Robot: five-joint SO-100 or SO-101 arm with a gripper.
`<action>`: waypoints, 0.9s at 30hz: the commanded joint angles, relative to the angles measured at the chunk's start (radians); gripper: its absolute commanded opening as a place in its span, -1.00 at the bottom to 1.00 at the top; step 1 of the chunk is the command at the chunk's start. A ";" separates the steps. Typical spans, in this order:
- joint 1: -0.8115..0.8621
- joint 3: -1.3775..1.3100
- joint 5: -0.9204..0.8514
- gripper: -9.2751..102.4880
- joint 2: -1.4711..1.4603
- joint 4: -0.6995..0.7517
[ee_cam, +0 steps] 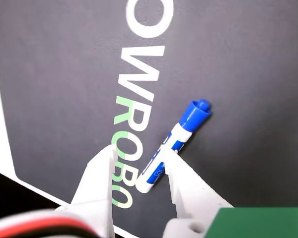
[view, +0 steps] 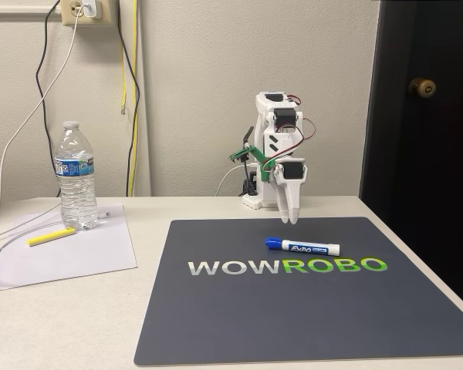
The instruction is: Pick up the blue marker.
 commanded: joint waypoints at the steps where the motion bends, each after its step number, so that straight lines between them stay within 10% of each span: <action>1: 0.000 -0.126 0.029 -0.47 -0.043 0.080; 27: -0.018 -0.184 0.215 -0.46 -0.121 0.144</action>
